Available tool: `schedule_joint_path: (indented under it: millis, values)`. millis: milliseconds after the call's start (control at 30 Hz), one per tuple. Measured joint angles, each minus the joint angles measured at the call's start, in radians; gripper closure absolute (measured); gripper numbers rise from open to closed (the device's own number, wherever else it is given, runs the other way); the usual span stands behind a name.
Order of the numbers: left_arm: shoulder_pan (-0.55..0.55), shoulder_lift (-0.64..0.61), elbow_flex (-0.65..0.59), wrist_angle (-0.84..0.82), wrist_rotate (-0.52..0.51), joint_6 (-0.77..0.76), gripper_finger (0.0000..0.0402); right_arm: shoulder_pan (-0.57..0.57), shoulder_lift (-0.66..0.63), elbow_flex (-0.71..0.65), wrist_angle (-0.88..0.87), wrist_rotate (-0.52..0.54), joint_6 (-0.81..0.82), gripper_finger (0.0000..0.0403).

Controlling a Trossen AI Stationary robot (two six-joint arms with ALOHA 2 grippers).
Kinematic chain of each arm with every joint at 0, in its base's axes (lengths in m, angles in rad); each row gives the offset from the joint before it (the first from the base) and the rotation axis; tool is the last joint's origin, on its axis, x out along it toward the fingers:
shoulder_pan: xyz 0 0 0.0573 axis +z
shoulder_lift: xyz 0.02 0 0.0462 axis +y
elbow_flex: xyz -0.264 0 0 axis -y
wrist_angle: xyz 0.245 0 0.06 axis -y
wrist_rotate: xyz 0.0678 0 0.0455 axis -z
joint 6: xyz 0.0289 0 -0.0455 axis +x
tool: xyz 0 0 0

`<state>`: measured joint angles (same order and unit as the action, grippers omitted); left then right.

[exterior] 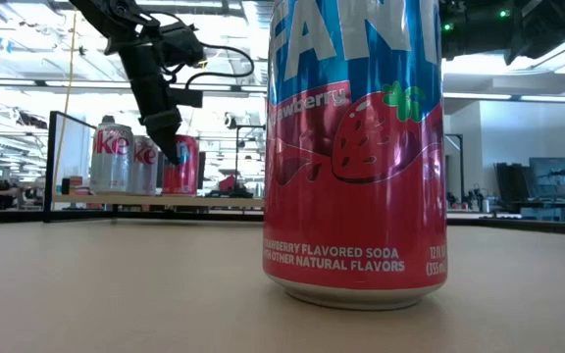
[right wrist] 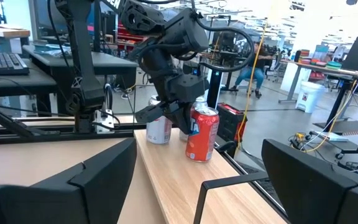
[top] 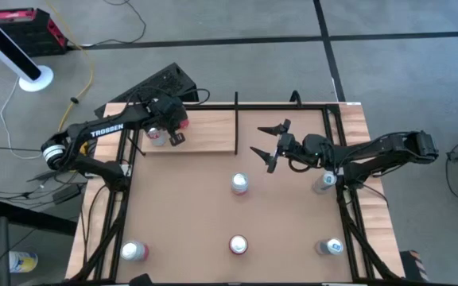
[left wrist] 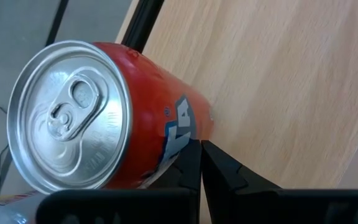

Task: Place canned beverage on shelf
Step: Put the top pink soda can on the shelf

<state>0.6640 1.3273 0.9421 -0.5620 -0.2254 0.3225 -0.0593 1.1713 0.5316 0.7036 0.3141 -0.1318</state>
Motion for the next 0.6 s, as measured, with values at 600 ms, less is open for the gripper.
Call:
schedule_joint_path:
  millis: [600]
  values:
    - [0.018, 0.0, 0.0, 0.043, -0.048, 0.02, 0.0402, 0.0, 0.0, 0.0, 0.0, -0.001, 0.0, 0.0033]
